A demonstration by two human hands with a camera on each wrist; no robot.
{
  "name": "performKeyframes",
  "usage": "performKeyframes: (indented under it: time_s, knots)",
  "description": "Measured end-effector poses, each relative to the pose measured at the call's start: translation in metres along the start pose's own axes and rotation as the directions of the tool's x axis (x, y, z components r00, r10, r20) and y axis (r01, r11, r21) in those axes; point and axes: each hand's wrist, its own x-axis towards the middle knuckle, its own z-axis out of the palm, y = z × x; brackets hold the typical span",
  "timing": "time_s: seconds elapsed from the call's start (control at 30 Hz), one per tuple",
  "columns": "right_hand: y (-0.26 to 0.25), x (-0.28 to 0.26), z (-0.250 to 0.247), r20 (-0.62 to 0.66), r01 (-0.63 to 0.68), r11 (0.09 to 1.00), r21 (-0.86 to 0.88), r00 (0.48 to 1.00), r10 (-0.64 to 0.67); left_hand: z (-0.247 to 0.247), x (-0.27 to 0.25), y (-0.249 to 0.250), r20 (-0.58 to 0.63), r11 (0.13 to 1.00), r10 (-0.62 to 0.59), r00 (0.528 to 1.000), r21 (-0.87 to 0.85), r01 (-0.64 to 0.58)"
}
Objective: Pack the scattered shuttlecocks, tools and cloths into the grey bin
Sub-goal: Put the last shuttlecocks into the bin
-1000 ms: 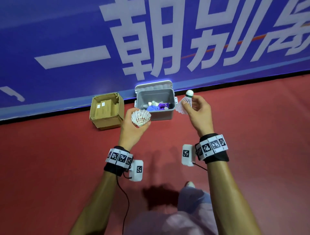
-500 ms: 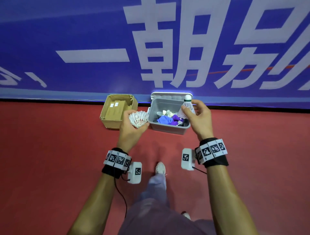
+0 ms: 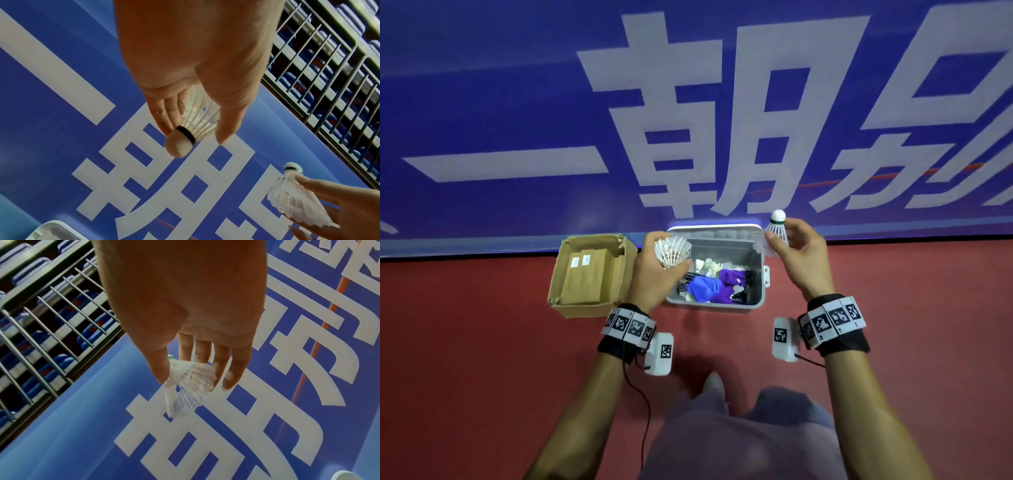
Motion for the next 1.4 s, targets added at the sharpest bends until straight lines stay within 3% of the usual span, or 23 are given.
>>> performKeyframes:
  time_s: [0.17, 0.33, 0.5, 0.63, 0.77, 0.87, 0.93, 1.0, 1.1, 1.17, 1.4]
  knots:
    - [0.030, 0.064, 0.009, -0.001, -0.102, 0.993, -0.060, 0.995, 0.102, 0.020, 0.083, -0.008, 0.086, 0.996, -0.036, 0.996, 0.080, 0.029]
    - [0.068, 0.150, 0.015, 0.103, -0.185, 0.952, -0.242, 0.971, 0.215, 0.045, 0.165, -0.022, 0.195, 0.972, -0.117, 0.974, 0.224, 0.072]
    - [0.126, 0.250, 0.028, 0.136, -0.306, 0.896, -0.322, 0.921, 0.364, 0.065, 0.255, -0.039, 0.263, 0.911, -0.165, 0.951, 0.409, 0.045]
    - [0.188, 0.301, 0.053, 0.174, -0.400, 0.823, -0.403, 0.850, 0.498, 0.089, 0.319, -0.065, 0.312, 0.856, -0.241, 0.919, 0.515, 0.050]
    - [0.287, 0.315, 0.082, 0.183, -0.458, 0.687, -0.564, 0.742, 0.645, 0.125, 0.354, -0.141, 0.344, 0.776, -0.389, 0.854, 0.622, 0.102]
    - [0.362, 0.305, 0.097, 0.196, -0.455, 0.600, -0.658, 0.666, 0.720, 0.160, 0.359, -0.227, 0.356, 0.678, -0.501, 0.789, 0.728, 0.103]
    - [0.415, 0.297, 0.105, 0.155, -0.426, 0.533, -0.730, 0.657, 0.738, 0.184, 0.352, -0.295, 0.333, 0.612, -0.571, 0.751, 0.782, 0.119]
    - [0.470, 0.288, 0.113, 0.159, -0.365, 0.487, -0.793, 0.647, 0.745, 0.209, 0.340, -0.358, 0.352, 0.586, -0.568, 0.744, 0.807, 0.066]
    - [0.548, 0.279, 0.131, 0.209, -0.228, 0.430, -0.874, 0.622, 0.755, 0.239, 0.323, -0.434, 0.446, 0.616, -0.556, 0.701, 0.788, -0.013]
    - [0.592, 0.278, 0.146, 0.228, -0.162, 0.409, -0.898, 0.624, 0.748, 0.254, 0.315, -0.487, 0.451, 0.605, -0.556, 0.698, 0.796, -0.032]
    - [0.693, 0.281, 0.181, 0.236, -0.111, 0.383, -0.917, 0.621, 0.747, 0.273, 0.313, -0.593, 0.464, 0.557, -0.597, 0.654, 0.827, -0.078]
